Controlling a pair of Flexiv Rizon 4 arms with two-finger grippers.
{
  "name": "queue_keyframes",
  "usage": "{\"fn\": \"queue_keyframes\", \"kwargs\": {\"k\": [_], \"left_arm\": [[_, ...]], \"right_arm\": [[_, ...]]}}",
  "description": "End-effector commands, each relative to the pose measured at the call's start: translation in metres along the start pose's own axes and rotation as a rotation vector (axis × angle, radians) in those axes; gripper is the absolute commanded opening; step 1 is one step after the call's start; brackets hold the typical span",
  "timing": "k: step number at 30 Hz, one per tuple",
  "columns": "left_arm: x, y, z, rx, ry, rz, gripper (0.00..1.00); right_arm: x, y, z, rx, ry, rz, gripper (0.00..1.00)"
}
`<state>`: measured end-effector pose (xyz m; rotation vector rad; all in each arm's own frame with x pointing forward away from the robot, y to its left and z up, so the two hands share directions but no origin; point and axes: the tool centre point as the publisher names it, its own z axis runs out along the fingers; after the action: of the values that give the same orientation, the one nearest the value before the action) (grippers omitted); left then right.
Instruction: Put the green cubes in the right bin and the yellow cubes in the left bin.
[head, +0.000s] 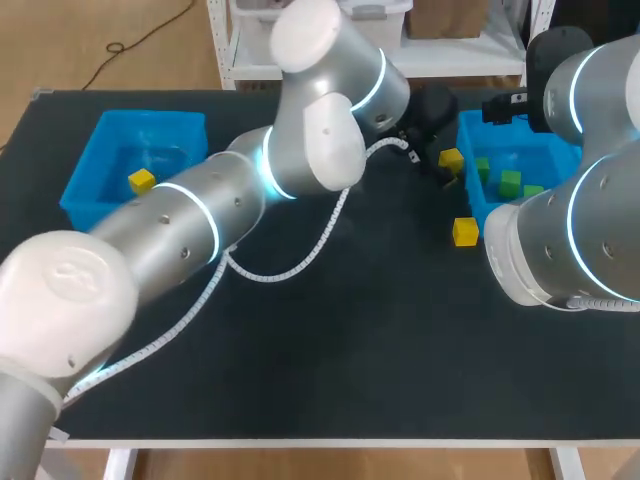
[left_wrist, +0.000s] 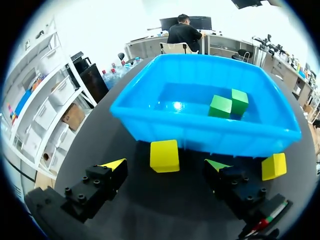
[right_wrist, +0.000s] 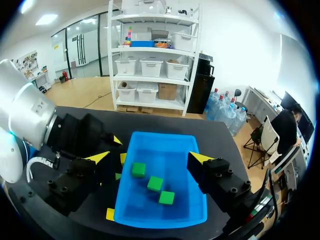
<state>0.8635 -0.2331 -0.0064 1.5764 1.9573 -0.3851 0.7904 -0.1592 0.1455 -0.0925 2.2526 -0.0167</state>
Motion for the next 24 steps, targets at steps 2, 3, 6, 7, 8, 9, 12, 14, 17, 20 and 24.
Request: {"fn": "queue_keyframes", "kwargs": {"k": [2, 3, 6, 7, 8, 9, 12, 14, 17, 20, 24], "left_arm": [[-0.0055, 0.0095, 0.0121, 0.017, 0.011, 0.003, 1.0], [-0.0054, 0.0094, 0.0128, 0.019, 0.012, 0.002, 1.0], [-0.0052, 0.0086, 0.0149, 0.022, 0.013, 0.005, 0.97], [-0.0051, 0.0085, 0.0151, 0.019, 0.013, 0.006, 0.44], [-0.005, 0.0083, 0.0153, 0.021, 0.01, 0.001, 0.19], [-0.0047, 0.0082, 0.0158, 0.023, 0.01, 0.0, 0.0], [-0.0032, 0.008, 0.0167, 0.025, 0.011, 0.003, 0.0], [-0.0027, 0.008, 0.0168, 0.026, 0.012, 0.003, 0.0], [-0.0012, 0.0078, 0.0165, 0.025, 0.013, 0.001, 0.0], [0.0006, 0.0062, 0.0159, 0.022, 0.015, -0.002, 0.0], [0.0035, 0.0042, 0.0151, 0.017, 0.023, -0.008, 0.0]], "right_arm": [[-0.0005, -0.0015, -0.0003, -0.008, 0.003, 0.0, 1.0], [-0.0005, -0.0015, -0.0003, -0.008, 0.003, 0.0, 1.0], [-0.0005, -0.0015, -0.0003, -0.008, 0.003, 0.0, 1.0], [-0.0005, -0.0015, -0.0003, -0.008, 0.003, 0.0, 1.0], [-0.0005, -0.0015, -0.0003, -0.008, 0.003, 0.0, 1.0], [-0.0005, -0.0015, -0.0003, -0.008, 0.003, 0.0, 1.0], [-0.0005, -0.0015, -0.0003, -0.008, 0.003, 0.0, 1.0], [-0.0005, -0.0015, -0.0003, -0.008, 0.003, 0.0, 1.0], [-0.0005, -0.0015, -0.0003, -0.008, 0.003, 0.0, 1.0], [-0.0005, -0.0015, -0.0003, -0.008, 0.003, 0.0, 1.0], [-0.0005, -0.0015, -0.0003, -0.008, 0.003, 0.0, 1.0]]}}
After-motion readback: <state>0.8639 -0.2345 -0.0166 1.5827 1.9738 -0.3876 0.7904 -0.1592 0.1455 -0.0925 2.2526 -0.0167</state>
